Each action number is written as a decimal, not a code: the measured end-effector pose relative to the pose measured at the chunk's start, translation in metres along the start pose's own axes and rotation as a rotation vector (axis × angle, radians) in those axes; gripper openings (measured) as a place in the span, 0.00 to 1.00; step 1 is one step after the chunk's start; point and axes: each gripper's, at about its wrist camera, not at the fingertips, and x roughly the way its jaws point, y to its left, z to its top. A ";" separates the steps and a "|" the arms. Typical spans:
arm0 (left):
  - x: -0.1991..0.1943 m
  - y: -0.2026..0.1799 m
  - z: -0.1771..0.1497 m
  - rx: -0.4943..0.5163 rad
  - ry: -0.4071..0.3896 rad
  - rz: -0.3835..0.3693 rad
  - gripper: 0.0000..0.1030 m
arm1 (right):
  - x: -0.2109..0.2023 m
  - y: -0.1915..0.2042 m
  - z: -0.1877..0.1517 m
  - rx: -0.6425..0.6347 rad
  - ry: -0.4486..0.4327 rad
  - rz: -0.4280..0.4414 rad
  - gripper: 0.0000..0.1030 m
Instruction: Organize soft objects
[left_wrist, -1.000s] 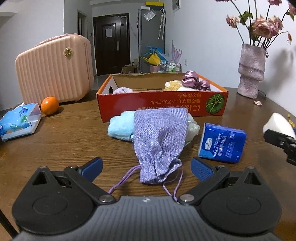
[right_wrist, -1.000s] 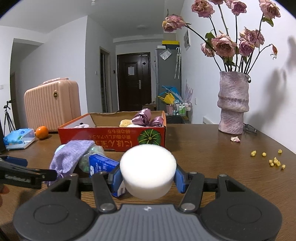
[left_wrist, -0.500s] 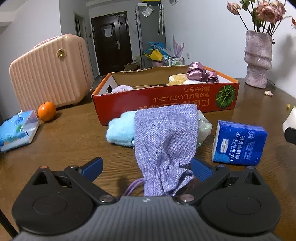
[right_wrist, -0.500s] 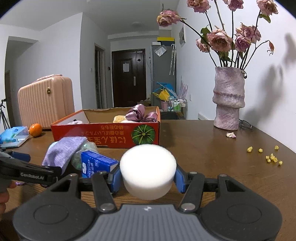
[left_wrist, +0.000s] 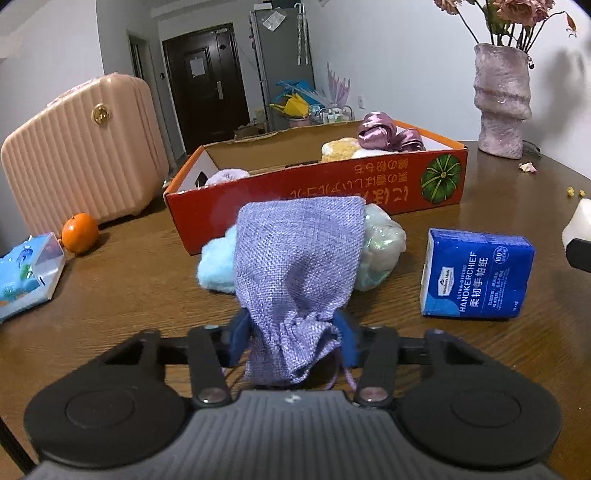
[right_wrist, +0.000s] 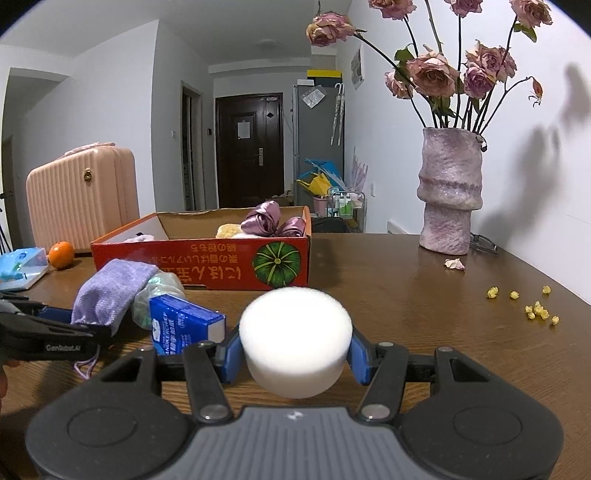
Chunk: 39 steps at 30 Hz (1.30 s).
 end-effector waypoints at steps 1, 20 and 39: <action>-0.001 0.000 0.000 0.004 -0.005 0.001 0.42 | 0.000 0.000 0.000 0.000 0.000 0.000 0.54; -0.032 0.001 -0.002 -0.015 -0.131 0.043 0.35 | -0.004 -0.002 0.001 0.016 -0.027 -0.015 0.54; -0.079 -0.001 -0.002 -0.047 -0.247 0.043 0.35 | -0.017 0.002 0.011 0.018 -0.116 -0.006 0.54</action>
